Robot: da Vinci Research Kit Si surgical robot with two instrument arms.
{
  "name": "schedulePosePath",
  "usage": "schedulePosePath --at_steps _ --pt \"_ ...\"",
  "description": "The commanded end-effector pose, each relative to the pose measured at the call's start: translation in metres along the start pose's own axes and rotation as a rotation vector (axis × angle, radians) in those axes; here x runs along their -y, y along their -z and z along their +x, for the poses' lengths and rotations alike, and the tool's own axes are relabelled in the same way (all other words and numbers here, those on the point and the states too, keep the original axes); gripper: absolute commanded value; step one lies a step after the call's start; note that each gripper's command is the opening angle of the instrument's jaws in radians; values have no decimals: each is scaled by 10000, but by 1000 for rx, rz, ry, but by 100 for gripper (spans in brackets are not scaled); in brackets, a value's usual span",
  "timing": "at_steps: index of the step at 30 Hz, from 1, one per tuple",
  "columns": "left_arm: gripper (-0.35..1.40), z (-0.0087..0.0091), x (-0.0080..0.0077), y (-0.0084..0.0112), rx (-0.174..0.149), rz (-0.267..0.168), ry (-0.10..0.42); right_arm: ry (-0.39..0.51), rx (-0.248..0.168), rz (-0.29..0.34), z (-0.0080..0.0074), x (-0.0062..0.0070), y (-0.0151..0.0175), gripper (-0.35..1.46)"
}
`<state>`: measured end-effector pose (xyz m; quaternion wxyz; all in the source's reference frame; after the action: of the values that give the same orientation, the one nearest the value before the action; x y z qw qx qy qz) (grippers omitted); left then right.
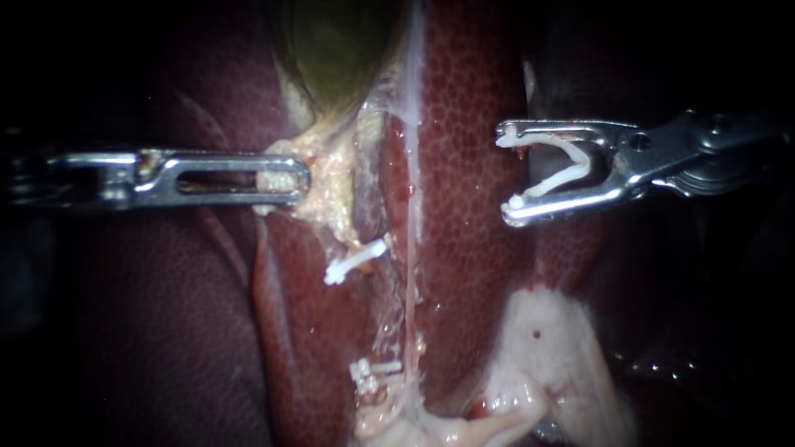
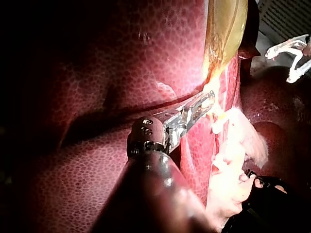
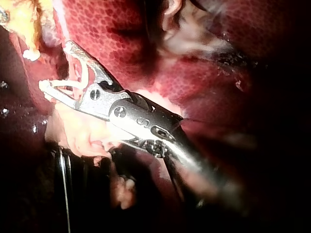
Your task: Clipping first clip right tube
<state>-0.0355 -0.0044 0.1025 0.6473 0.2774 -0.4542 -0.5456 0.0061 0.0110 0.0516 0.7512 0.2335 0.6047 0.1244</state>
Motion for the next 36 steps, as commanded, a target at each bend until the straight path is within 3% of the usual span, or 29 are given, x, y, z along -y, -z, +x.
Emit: schedulePosePath --at_steps 1,15,27,30,36 --pt "-35 -2 2 2 8 5 -5 0 0 0 0 0 0 56" --pt "-35 -24 11 21 64 19 -20 1 0 0 -2 0 -1 57" --pt "-35 -25 11 23 66 16 -19 4 1 -1 -6 1 -2 57" --pt "-35 -25 11 23 66 16 -19 7 1 -2 -12 2 -5 58" --pt "-35 -25 10 24 66 16 -19 35 5 -1 -42 11 -16 58"
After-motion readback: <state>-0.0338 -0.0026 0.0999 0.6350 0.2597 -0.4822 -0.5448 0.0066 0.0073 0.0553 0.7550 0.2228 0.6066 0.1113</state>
